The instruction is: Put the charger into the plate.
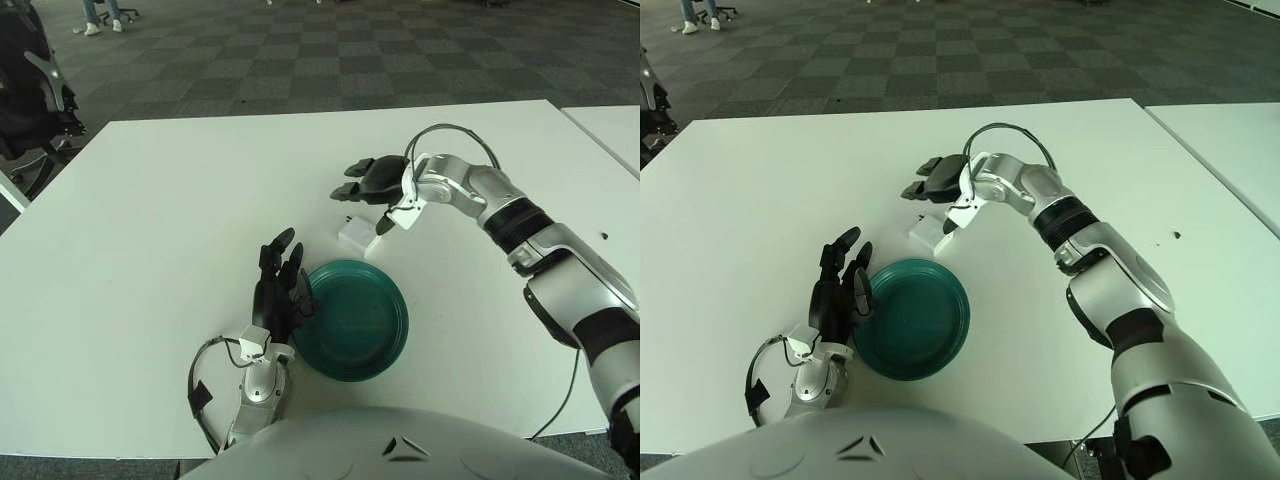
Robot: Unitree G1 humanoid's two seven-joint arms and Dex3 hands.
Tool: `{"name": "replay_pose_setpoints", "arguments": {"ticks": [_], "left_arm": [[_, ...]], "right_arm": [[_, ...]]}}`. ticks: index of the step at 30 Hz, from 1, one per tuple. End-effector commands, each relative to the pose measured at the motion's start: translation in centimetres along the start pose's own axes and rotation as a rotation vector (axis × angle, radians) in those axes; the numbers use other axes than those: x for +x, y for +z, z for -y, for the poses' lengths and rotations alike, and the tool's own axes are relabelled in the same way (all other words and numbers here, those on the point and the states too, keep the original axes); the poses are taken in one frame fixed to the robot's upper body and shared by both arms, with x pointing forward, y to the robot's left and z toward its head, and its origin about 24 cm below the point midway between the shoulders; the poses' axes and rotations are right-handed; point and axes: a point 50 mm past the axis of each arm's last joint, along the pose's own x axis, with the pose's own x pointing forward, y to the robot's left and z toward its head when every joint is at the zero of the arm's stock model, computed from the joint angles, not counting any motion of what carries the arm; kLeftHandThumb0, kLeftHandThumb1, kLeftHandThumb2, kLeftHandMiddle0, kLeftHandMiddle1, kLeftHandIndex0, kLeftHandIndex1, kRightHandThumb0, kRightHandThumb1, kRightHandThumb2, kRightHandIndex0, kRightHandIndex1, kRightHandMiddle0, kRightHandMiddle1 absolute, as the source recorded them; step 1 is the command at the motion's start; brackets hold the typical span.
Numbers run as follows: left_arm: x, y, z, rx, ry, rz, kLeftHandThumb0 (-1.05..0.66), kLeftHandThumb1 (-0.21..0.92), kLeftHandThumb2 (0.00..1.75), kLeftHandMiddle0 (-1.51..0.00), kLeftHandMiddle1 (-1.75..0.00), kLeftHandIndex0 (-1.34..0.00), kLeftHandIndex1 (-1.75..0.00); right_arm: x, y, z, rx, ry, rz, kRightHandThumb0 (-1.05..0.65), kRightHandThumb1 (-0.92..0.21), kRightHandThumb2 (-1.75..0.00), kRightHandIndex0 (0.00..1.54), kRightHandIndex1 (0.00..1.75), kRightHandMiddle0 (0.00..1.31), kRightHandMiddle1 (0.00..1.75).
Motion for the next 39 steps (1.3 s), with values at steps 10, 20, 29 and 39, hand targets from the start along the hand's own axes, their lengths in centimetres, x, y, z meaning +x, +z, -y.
{"name": "replay_pose_setpoints", "arguments": {"ticks": [10, 20, 29, 39], "left_arm": [[-0.5, -1.0, 1.9, -0.079, 0.027, -0.063, -0.93, 0.92, 0.99, -0.49, -0.02, 0.0, -0.83], [-0.5, -1.0, 2.0, -0.075, 0.022, -0.067, -0.92, 0.92, 1.0, -0.5, -0.02, 0.0, -0.82], [-0.5, -1.0, 2.0, -0.113, 0.02, -0.063, -0.93, 0.92, 0.97, -0.49, 0.0, 0.0, -0.76], [-0.6, -1.0, 2.0, -0.108, 0.021, -0.062, -0.92, 0.92, 0.97, -0.49, -0.01, 0.0, -0.73]], "right_arm": [[0.3, 0.8, -0.2, -0.015, -0.007, 0.053, -1.05, -0.92, -0.47, 0.0, 0.0, 0.0, 0.0], [0.6, 1.9, -1.1, -0.014, 0.008, 0.103, -1.05, -0.92, -0.5, 0.0, 0.0, 0.0, 0.0], [0.6, 2.7, -2.2, -0.003, 0.033, 0.098, -1.05, -0.92, -0.5, 0.0, 0.0, 0.0, 0.0], [0.5, 3.1, -3.4, 0.067, 0.029, 0.055, -1.05, -0.92, -0.49, 0.0, 0.0, 0.0, 0.0]]}}
